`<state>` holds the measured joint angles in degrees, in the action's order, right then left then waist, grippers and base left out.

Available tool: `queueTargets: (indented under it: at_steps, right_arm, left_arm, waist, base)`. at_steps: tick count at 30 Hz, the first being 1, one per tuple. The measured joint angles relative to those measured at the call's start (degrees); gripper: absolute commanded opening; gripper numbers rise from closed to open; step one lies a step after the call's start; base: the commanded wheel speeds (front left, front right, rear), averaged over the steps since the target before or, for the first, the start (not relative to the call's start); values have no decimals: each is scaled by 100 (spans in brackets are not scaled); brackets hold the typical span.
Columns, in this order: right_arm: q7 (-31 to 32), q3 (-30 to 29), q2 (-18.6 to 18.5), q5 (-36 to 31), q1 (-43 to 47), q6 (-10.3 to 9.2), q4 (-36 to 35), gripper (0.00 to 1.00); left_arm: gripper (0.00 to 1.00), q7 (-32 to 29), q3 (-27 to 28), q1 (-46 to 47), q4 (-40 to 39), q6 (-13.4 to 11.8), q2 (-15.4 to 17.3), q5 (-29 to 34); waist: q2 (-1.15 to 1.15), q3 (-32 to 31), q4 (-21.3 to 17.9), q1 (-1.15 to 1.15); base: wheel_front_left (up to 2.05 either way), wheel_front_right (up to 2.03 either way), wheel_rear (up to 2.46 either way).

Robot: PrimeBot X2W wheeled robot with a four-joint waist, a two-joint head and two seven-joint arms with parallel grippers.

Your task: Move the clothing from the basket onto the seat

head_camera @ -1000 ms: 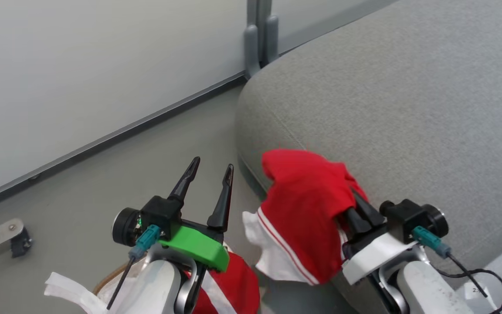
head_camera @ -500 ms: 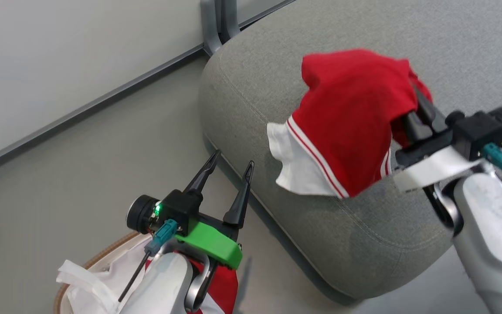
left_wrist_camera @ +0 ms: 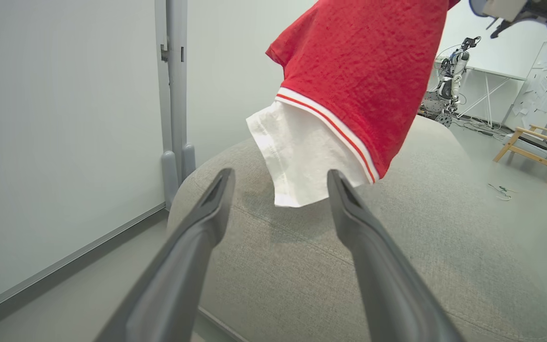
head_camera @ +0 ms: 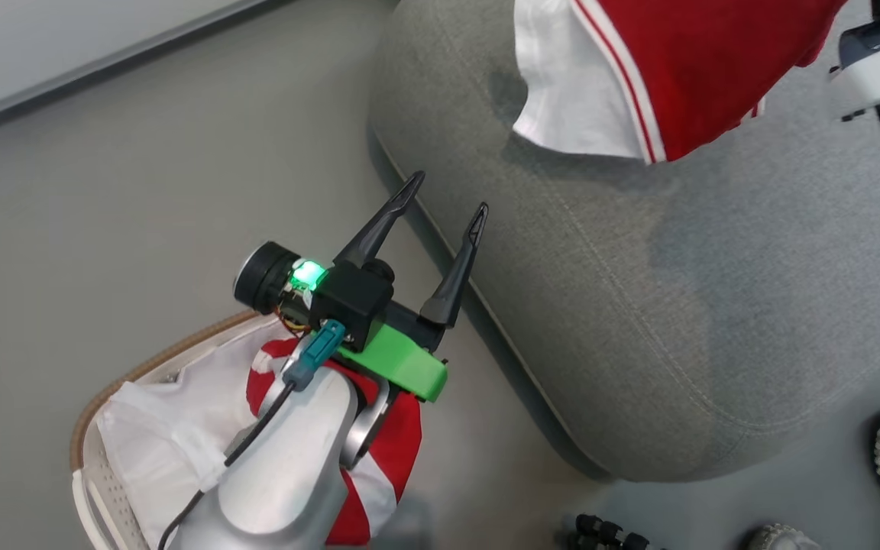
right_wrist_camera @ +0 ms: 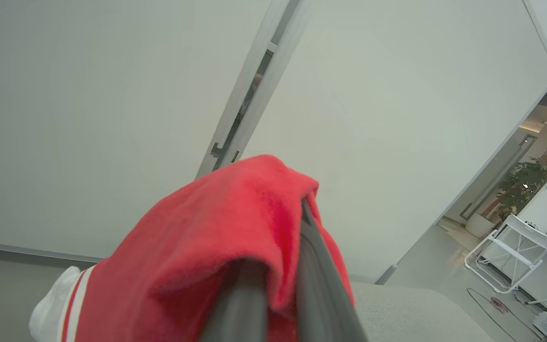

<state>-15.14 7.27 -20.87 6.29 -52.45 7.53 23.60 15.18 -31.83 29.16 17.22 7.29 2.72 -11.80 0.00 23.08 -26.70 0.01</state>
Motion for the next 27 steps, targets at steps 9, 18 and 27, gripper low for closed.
queueTargets:
  at_steps: [9,18,27]
  right_arm:
    - [0,-1361,38,-954,-283,0,1318,0]
    - [0,-1979,559,-1413,278,0,1924,100]
    - [0,-2159,698,-1252,1540,0,1679,100]
  left_arm:
    - [100,-1,-449,558,-46,4,58,10]
    - [100,-1,-508,591,142,4,73,-144]
    - [100,-1,-356,252,268,9,47,-266]
  waist:
    - [0,853,456,0]
    - [0,1176,888,1]
    - [0,708,888,0]
  base:
    - [0,0,0]
    - [0,0,0]
    - [0,0,0]
